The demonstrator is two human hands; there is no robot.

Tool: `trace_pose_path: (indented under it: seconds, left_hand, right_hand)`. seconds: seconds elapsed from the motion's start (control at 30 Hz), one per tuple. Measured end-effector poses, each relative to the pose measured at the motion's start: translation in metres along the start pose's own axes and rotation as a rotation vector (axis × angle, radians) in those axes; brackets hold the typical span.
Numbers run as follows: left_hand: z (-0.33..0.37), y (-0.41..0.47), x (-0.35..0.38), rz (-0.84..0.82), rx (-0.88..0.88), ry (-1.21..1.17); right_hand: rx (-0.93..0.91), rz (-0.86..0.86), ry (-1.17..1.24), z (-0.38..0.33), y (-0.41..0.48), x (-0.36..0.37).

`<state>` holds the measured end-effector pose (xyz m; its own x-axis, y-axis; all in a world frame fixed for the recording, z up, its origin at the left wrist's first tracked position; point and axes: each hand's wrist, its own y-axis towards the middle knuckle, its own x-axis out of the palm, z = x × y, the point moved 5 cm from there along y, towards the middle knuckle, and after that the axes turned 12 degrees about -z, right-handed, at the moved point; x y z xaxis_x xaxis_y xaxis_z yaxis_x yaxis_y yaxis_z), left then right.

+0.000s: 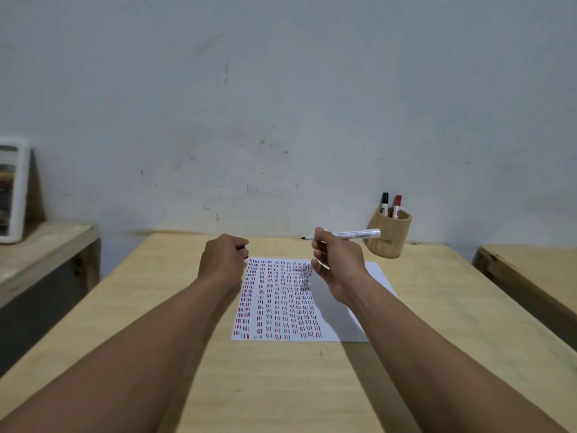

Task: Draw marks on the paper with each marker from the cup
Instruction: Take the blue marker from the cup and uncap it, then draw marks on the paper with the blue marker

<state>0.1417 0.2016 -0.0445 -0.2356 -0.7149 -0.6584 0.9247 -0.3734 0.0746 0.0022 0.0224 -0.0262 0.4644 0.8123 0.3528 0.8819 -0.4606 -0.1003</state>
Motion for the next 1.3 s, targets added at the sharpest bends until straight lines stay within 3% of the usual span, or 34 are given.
trace_pose_path:
  seconds: [0.23,0.47,0.63,1.3]
  left_hand:
    - [-0.015,0.0,0.007,-0.003,-0.019,0.284]
    - [-0.02,-0.02,0.0,-0.033,-0.042,0.318]
    - [-0.044,-0.041,0.008,-0.255,-0.149,0.594]
    - [-0.054,-0.042,0.015,-0.289,-0.124,0.646]
  right_hand:
    - [-0.002,0.013,-0.095,0.013,0.013,-0.011]
    - [-0.116,0.052,-0.336,0.013,0.022,-0.022]
    - [-0.142,0.146,-0.689,0.015,0.03,-0.035]
    - [-0.136,0.18,-0.864,0.029,0.041,-0.046]
